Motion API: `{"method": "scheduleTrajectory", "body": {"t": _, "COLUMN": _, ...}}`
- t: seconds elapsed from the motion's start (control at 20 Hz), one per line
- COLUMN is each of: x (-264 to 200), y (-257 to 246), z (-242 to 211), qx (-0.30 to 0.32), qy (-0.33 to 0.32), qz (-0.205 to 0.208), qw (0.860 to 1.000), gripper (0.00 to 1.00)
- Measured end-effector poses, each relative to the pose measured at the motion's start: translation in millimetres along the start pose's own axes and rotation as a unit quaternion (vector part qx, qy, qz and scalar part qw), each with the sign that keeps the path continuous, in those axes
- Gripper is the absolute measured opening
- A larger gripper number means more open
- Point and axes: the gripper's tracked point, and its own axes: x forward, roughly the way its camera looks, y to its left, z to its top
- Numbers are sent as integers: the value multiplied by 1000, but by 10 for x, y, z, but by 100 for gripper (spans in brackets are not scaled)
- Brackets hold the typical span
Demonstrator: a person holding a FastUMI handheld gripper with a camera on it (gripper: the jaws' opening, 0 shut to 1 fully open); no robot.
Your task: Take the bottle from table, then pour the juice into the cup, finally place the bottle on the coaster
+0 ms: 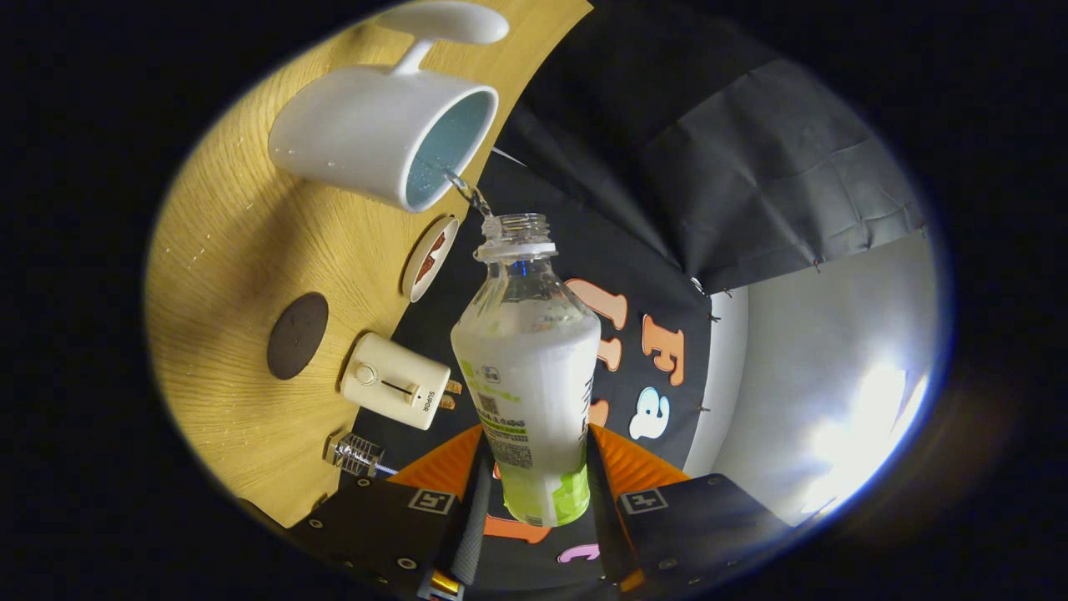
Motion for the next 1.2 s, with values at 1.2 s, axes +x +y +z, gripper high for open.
{"method": "scheduleTrajectory", "body": {"t": 1.2, "x": 12, "y": 261, "z": 295, "qx": 43, "qy": -18, "qz": 53, "qw": 997, "gripper": 57}}
